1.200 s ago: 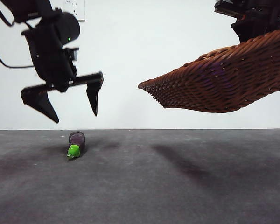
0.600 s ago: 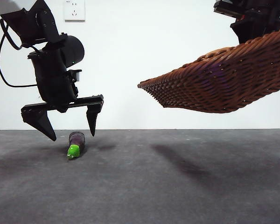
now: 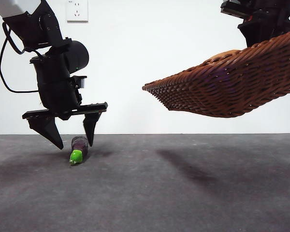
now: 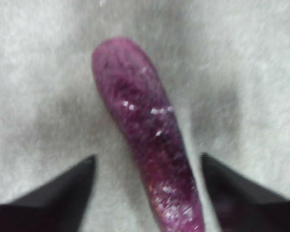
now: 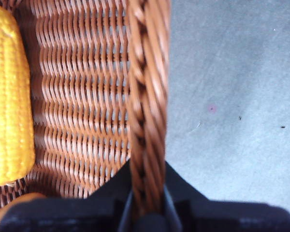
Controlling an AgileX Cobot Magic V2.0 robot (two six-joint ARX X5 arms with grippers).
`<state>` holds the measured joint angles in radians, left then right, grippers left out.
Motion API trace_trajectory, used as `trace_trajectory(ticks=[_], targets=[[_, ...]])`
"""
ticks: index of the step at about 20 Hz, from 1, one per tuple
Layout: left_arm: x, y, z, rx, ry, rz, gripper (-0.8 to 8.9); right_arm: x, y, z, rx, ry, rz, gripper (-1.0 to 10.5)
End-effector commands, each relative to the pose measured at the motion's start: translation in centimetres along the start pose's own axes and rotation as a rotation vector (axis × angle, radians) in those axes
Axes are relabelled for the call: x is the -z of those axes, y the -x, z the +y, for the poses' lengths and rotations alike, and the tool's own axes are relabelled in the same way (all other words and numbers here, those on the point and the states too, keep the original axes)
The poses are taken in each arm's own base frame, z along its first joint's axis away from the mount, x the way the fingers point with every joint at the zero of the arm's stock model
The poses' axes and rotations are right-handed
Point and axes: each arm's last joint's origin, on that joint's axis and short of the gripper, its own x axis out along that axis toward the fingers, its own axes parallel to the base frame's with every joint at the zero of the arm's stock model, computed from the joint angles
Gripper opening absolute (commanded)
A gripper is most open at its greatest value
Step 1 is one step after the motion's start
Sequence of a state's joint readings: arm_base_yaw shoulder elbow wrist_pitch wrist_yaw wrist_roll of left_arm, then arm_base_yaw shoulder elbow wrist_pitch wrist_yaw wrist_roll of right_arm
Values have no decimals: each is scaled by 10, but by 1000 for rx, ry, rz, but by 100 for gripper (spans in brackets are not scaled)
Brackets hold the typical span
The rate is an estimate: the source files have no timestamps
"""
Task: Help me put the vegetables on the table into the basket
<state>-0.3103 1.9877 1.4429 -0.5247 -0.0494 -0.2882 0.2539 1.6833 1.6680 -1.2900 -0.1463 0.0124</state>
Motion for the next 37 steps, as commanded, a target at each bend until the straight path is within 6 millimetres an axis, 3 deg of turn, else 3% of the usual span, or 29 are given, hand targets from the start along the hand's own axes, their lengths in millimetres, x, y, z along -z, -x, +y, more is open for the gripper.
trace_trajectory(ticks=[1, 7, 11, 14, 18, 21, 23, 29, 37], targets=[[4, -8, 0, -10, -44, 30, 62, 1, 2, 1, -11, -9, 0, -12], [5, -6, 0, -8, -71, 42, 23, 3, 2, 1, -11, -11, 17, -12], [3, 18, -1, 44, -81, 46, 23, 3, 2, 1, -11, -14, 14, -12], [1, 56, -6, 126, -123, 13, 23, 2, 2, 1, -10, -20, 9, -12], [3, 122, -18, 212, -165, -105, 23, 0, 2, 1, -11, -46, -13, -12], [17, 171, -34, 452, -233, -131, 23, -2, 2, 1, -12, -80, -29, -12], [26, 191, -50, 612, -291, -127, 23, -3, 2, 3, -19, -95, -45, -12], [42, 198, -88, 733, -324, -104, 23, -3, -1, 27, -63, -43, -43, -12], [43, 195, -92, 659, -241, -105, 27, 2, -6, 68, -102, 63, -35, -12]])
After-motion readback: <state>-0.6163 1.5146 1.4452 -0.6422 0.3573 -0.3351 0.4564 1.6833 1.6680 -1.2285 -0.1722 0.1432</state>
